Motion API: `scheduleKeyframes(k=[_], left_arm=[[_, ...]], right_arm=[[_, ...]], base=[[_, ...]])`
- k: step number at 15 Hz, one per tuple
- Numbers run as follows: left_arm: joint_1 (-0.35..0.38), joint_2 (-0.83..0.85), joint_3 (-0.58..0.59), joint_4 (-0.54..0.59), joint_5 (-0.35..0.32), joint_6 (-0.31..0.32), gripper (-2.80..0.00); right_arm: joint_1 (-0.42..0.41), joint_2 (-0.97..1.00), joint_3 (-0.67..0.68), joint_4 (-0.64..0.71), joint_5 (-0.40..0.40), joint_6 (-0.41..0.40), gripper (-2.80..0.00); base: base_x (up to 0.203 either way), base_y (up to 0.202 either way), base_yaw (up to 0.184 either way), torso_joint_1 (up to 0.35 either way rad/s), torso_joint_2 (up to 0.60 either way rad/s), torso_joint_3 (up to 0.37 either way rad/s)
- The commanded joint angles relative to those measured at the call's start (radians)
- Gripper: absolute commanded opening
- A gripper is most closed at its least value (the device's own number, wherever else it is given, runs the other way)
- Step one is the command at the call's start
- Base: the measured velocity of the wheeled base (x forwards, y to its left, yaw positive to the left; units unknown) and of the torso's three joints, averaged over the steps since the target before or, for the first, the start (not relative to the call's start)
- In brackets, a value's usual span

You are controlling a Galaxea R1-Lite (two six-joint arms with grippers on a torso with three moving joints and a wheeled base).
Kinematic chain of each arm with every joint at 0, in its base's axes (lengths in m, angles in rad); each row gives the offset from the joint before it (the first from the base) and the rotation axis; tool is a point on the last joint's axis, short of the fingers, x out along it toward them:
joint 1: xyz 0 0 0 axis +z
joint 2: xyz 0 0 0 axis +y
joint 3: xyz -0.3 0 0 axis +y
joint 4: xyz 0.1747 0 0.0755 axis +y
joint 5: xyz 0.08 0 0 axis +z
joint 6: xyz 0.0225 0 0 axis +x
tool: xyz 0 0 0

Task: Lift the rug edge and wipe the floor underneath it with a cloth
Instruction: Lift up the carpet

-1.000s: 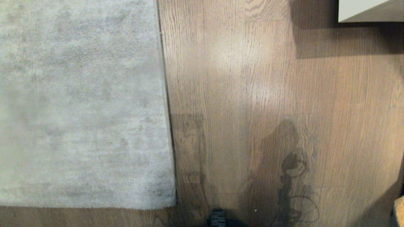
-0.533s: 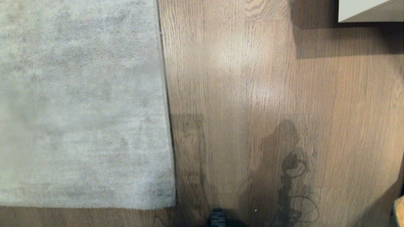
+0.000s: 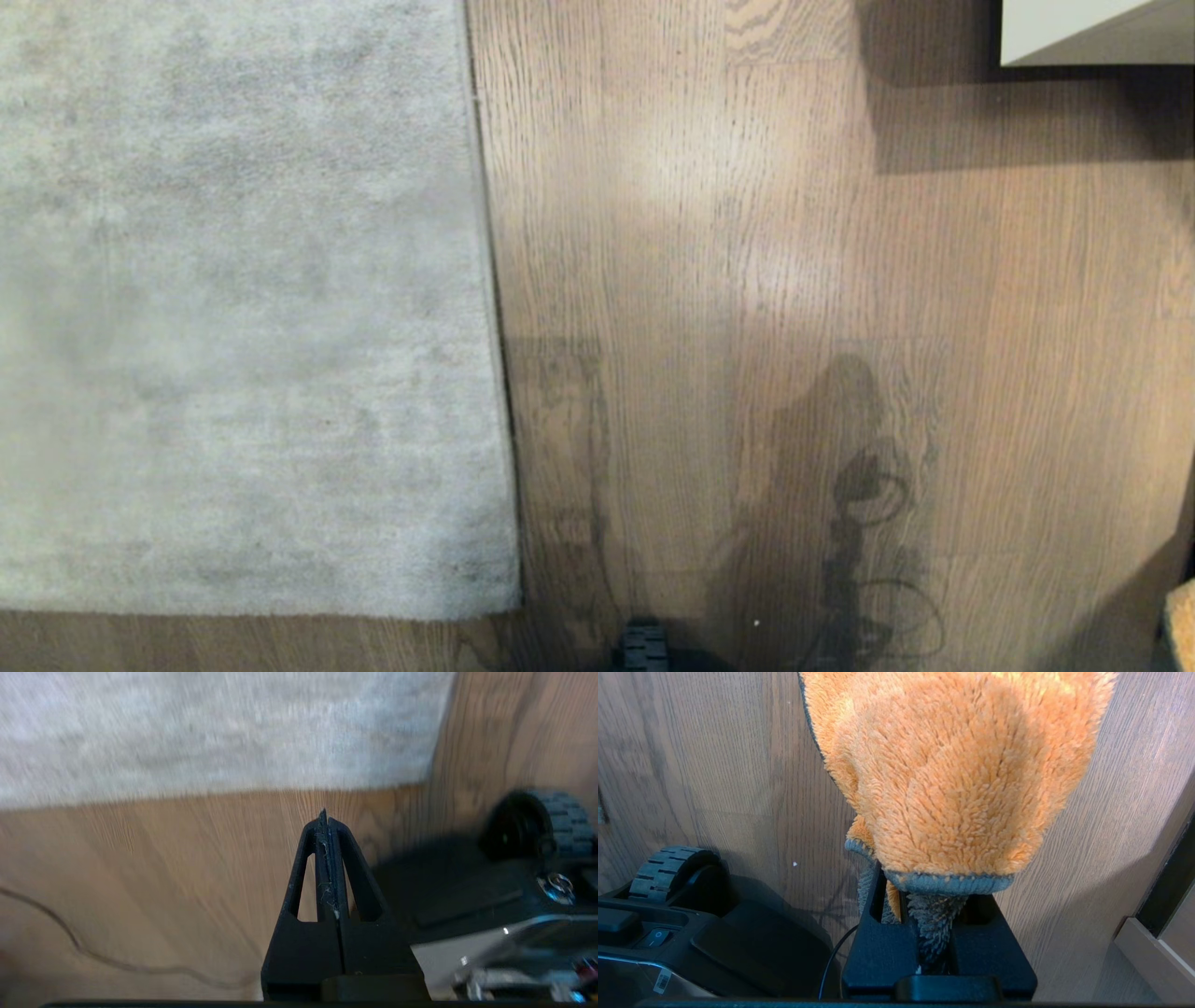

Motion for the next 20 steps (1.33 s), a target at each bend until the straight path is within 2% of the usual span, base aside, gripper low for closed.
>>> scheduleKeyframes(k=[1,5,8,11,17,20], left_arm=[[-0.003,0.133,-0.045,0.014,-0.009,-0.008,-2.8],[-0.006,0.389,-0.112,-0.033,-0.098,-0.042,-2.8],[-0.018,0.601,-0.122,-0.178,-0.153,-0.048,-2.8],[-0.059,0.813,-0.127,-0.348,-0.167,-0.056,-2.8],[-0.228,1.176,-0.167,-0.605,-0.156,-0.103,-2.8],[-0.333,1.329,-0.213,-0.72,-0.121,-0.132,-2.8]], right_arm=[[0.0,0.001,0.0,0.0,0.001,-0.001,-2.8],[0.0,0.001,0.0,0.0,0.001,-0.001,-2.8],[0.0,0.001,0.0,0.0,0.001,-0.001,-2.8],[0.0,0.001,0.0,0.0,0.001,-0.001,-2.8],[0.0,0.001,0.0,0.0,0.001,-0.001,-2.8],[0.0,0.001,0.0,0.0,0.001,-0.001,-2.8]], base=[[0.0,0.0,0.0,0.0,0.0,0.0],[0.0,0.0,0.0,0.0,0.0,0.0],[0.0,0.0,0.0,0.0,0.0,0.0],[0.0,0.0,0.0,0.0,0.0,0.0],[0.0,0.0,0.0,0.0,0.0,0.0],[0.0,0.0,0.0,0.0,0.0,0.0]])
